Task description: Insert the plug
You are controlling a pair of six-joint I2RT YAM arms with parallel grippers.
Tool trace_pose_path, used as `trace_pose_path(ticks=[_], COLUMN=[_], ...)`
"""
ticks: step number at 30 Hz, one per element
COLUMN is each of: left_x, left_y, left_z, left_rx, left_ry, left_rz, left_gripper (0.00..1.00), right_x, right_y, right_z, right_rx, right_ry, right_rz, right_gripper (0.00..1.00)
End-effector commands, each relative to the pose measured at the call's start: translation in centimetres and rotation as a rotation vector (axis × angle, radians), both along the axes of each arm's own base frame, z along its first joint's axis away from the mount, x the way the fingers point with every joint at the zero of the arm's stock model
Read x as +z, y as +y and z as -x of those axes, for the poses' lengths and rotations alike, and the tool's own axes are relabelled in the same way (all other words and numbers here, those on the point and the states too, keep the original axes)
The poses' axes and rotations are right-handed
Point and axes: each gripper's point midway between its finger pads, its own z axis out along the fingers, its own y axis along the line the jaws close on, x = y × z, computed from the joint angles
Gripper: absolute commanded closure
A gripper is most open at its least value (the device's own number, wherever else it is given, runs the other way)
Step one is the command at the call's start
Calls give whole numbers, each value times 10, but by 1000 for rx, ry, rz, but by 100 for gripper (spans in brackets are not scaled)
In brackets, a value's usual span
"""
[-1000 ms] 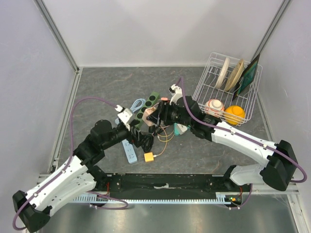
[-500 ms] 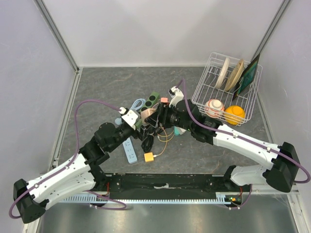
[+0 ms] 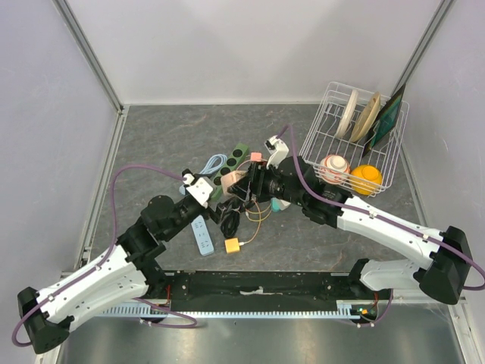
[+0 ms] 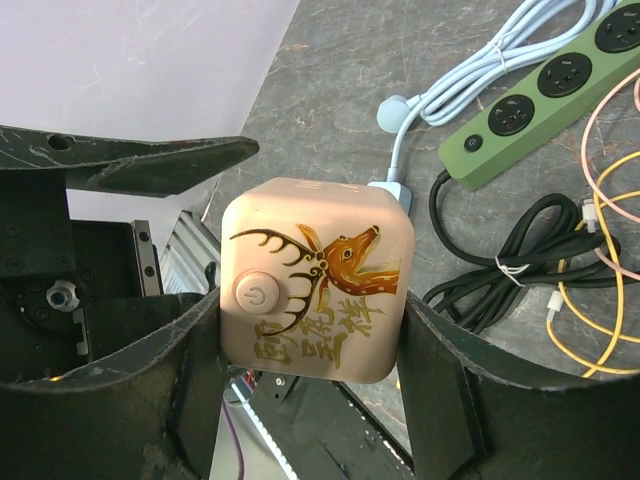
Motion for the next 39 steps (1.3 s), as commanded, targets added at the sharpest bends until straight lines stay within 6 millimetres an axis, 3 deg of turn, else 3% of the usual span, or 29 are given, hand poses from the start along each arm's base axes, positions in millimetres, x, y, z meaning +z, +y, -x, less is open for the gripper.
trace_pose_path(ticks=[1, 6, 12, 17, 21, 24, 27, 28, 29, 31, 32, 33, 36, 38, 39], left_x=[13, 10, 24, 15, 7, 5, 3, 1, 1, -3, -4, -7, -7, -3, -12], left_y=[3, -3, -14, -22, -25, -26, -30, -31, -32, -33, -34, -33, -34, -37, -39], left_z=[4, 7, 6, 2, 6, 10, 14, 15, 16, 17, 17, 17, 19, 23, 27], left_rx=[-36, -103, -156, -181, -204, -222, -246, -250, -255, -258, -256, -248, -222, -220, -237], left_ry=[-55, -99, -162, -151, -125, -110, -90, -84, -75, -58, -34, -20, 21, 64, 89], left_rz=[-106, -198, -227, -262, -262, -247, -232, -232, -226, -217, -200, -187, -82, 4, 13], left_gripper=[2, 0, 1, 3, 11, 28, 54, 71, 81, 98, 98, 98, 98, 98, 98], right_x=[25, 27, 28, 34, 34, 35, 38, 39, 40, 42, 49, 51, 69, 82, 86], right_y=[-4, 0, 6, 7, 7, 6, 8, 8, 8, 6, 4, 2, -8, -18, -21], right_z=[4, 12, 20, 23, 23, 23, 24, 24, 24, 23, 24, 22, 17, 12, 10], right_rx=[49, 122, 179, 199, 200, 199, 208, 208, 210, 205, 204, 204, 197, 213, 226], right_ry=[-51, -59, -46, -55, -58, -63, -68, -70, -73, -91, -113, -149, -241, -331, -367], right_rz=[-53, -36, -43, -53, -53, -54, -60, -62, -66, -67, -76, -65, -63, -45, -37], right_gripper=[100, 100, 100, 100, 100, 100, 100, 100, 100, 89, 77, 54, 25, 16, 11])
